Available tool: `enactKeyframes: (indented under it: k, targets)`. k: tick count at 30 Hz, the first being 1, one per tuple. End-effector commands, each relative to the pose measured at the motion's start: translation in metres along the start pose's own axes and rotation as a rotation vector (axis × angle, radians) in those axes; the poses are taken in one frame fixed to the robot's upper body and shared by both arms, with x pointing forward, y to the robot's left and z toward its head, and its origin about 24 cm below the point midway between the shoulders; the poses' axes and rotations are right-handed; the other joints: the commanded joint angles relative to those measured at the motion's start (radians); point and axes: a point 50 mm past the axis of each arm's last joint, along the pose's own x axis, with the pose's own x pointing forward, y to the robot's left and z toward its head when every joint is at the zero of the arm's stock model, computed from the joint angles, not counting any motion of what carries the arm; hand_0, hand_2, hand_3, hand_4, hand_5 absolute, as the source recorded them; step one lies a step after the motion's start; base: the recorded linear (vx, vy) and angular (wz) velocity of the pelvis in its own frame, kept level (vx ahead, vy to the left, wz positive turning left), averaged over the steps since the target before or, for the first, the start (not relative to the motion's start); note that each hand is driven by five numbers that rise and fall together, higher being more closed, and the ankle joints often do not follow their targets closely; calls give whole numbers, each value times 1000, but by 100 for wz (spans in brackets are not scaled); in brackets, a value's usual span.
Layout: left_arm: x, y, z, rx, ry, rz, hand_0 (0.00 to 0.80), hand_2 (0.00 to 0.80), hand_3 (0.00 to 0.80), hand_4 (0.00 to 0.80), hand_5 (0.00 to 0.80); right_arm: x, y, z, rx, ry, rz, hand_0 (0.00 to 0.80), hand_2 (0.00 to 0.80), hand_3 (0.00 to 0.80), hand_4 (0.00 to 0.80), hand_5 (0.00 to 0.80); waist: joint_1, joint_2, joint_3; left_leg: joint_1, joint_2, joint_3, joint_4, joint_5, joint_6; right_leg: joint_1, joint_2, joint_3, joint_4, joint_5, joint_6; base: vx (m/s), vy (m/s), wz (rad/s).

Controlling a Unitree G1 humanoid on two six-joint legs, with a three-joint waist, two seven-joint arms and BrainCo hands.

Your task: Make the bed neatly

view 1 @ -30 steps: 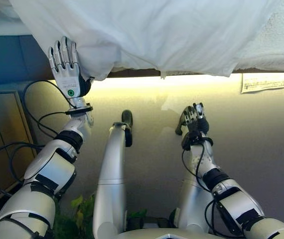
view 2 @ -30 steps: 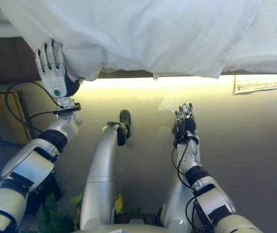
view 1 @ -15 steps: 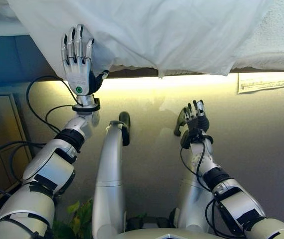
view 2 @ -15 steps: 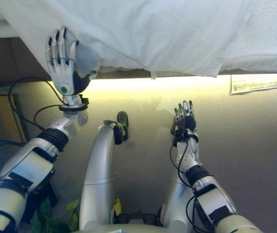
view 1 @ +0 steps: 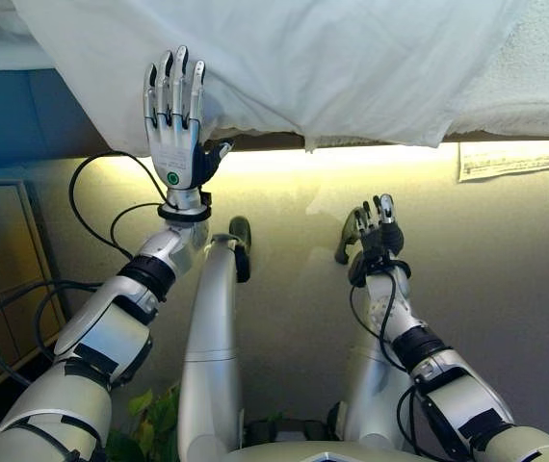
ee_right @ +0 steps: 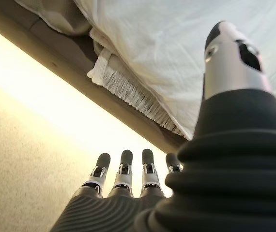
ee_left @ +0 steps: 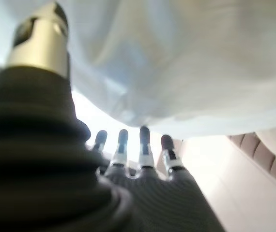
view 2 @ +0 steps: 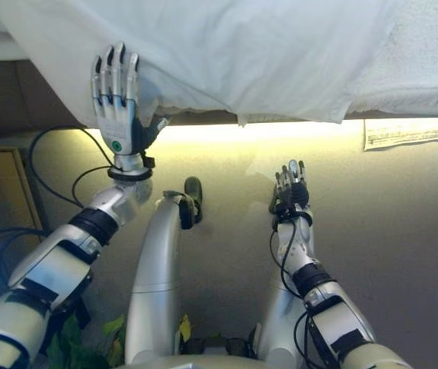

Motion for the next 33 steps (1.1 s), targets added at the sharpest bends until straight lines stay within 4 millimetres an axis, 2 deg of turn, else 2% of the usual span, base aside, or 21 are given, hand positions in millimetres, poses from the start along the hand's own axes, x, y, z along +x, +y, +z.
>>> enactKeyframes:
  k: [1, 6, 12, 16, 23, 30, 31, 32, 33]
  targets:
    - [2, -4, -7, 132, -25, -50, 0, 0, 0, 0, 0, -3, -5, 15, -23, -37, 12, 0, 0, 0, 0, 0, 8, 42, -5, -4, 31, -19, -162, 189, -119, 0, 24, 29, -201, 305, 86, 33, 49, 0]
    - [-6, -8, -27, 249, 2, -145, 0, 0, 0, 0, 0, 0, -9, 17, -60, -35, 5, 0, 0, 0, 0, 0, -5, 59, -5, -22, 45, -7, -145, 199, -122, -28, 27, 42, -186, 311, 83, 19, 74, 0]
    - [-12, -4, -57, 346, 59, -189, 0, 0, 0, 0, 0, 3, -15, 23, -95, -44, -3, 0, 0, 0, 0, 0, -7, 79, -5, -35, 61, 7, -142, 203, -120, -53, 24, 51, -164, 297, 71, -23, 68, 2]
    - [-17, -3, -67, 409, 59, -233, 0, 0, 0, 0, 0, 4, -17, 25, -103, -53, 1, 0, 0, 0, 0, 0, -4, 85, -5, -39, 65, 10, -134, 200, -120, -58, 16, 51, -151, 288, 69, -38, 35, 8]
    - [-39, 2, -95, 499, 181, -299, 0, 0, 0, 0, 0, 3, -36, 25, -115, -45, -1, 0, 0, 0, 0, 0, -5, 94, -5, -56, 73, 12, -115, 203, -122, -79, 29, 61, -107, 262, 60, -25, 28, 1]
    - [-53, 6, -107, 538, 246, -308, 0, 0, 0, 0, 0, 2, -45, 25, -127, -42, 6, 0, 0, 0, 0, 0, -7, 101, -5, -65, 81, 15, -118, 208, -122, -93, 33, 62, -90, 243, 56, -7, 13, 1]
    - [-54, 7, -109, 545, 263, -309, 242, 242, 242, 242, 242, 2, -46, 25, -128, -44, 7, 0, 0, 0, 0, 0, -7, 102, -5, -64, 82, 16, -123, 210, -123, -93, 34, 61, -92, 241, 56, 0, 0, 0]
    - [-54, 8, -111, 548, 275, -310, 627, 627, 627, 627, 627, 2, -46, 25, -129, -46, 9, 0, 0, 0, 0, 0, -8, 102, -5, -63, 83, 17, -125, 211, -123, -91, 33, 60, -95, 240, 56, -12, 14, -3]
    - [-55, 8, -112, 551, 285, -314, 800, 800, 800, 800, 800, 2, -48, 26, -132, -48, 15, 0, 0, 0, 0, 0, -8, 102, -5, -62, 85, 17, -131, 213, -123, -91, 32, 58, -98, 239, 56, -14, 14, -4]
